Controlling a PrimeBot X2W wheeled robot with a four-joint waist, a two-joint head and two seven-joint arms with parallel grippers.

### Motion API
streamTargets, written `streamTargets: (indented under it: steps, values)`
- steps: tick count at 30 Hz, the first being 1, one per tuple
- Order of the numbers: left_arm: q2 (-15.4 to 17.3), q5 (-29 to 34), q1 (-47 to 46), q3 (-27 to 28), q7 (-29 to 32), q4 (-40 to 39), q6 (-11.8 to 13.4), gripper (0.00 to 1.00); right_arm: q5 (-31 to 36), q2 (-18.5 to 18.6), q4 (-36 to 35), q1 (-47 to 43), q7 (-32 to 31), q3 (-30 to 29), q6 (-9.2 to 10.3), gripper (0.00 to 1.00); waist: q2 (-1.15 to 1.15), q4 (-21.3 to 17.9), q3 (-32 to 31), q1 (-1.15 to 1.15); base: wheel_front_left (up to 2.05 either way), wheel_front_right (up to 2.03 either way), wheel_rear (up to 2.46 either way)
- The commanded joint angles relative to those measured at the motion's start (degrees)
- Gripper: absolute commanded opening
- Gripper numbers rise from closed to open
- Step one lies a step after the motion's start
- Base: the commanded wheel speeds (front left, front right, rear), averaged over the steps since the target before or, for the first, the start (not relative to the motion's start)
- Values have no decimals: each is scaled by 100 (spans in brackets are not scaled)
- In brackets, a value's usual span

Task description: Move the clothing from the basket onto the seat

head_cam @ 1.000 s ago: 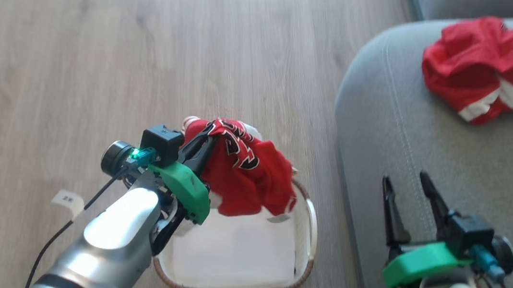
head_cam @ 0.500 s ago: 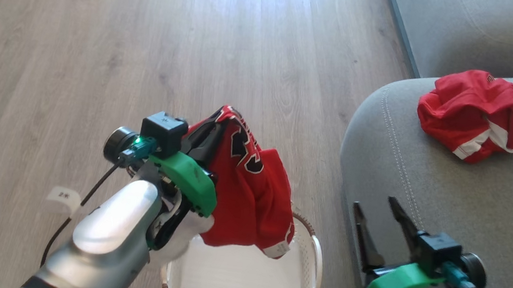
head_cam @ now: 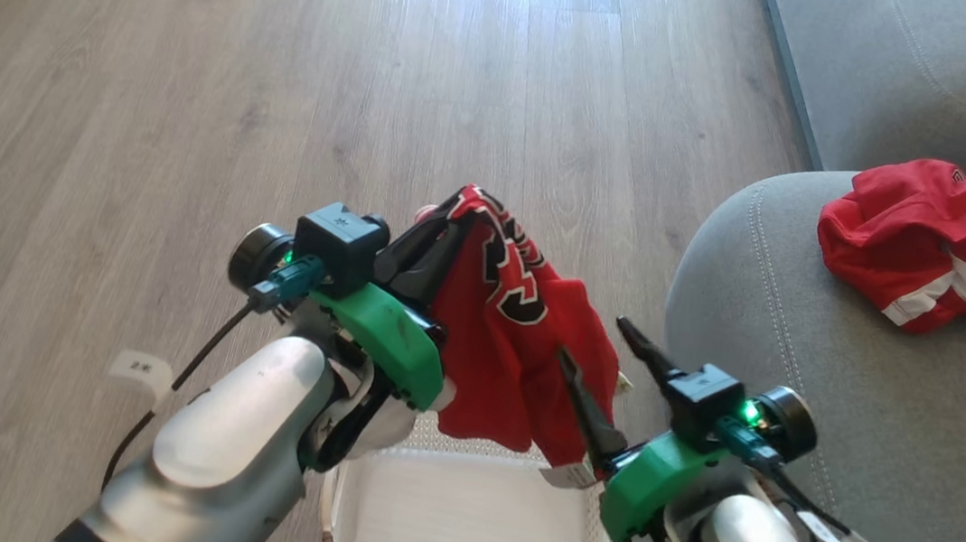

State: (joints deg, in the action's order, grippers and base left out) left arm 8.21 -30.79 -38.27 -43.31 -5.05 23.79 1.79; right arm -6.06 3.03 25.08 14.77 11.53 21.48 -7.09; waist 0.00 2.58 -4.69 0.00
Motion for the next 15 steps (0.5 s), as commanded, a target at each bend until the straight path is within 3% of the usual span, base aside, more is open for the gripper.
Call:
streamTargets:
  steps: [1,11,15]
  values:
    - [74,26,-443,203,22,-257,22,0,-49,-15,-30,313,55,199,-40,100,0,17,-14,0,0,0,0]
    - [3,51,-441,58,20,-552,14,0,-350,-15,857,882,116,979,-40,100,0,67,-61,0,0,0,0]
    - [-13,29,-397,20,3,-623,13,0,-714,-15,1158,1210,170,1539,-40,100,0,112,-64,0,0,0,0]
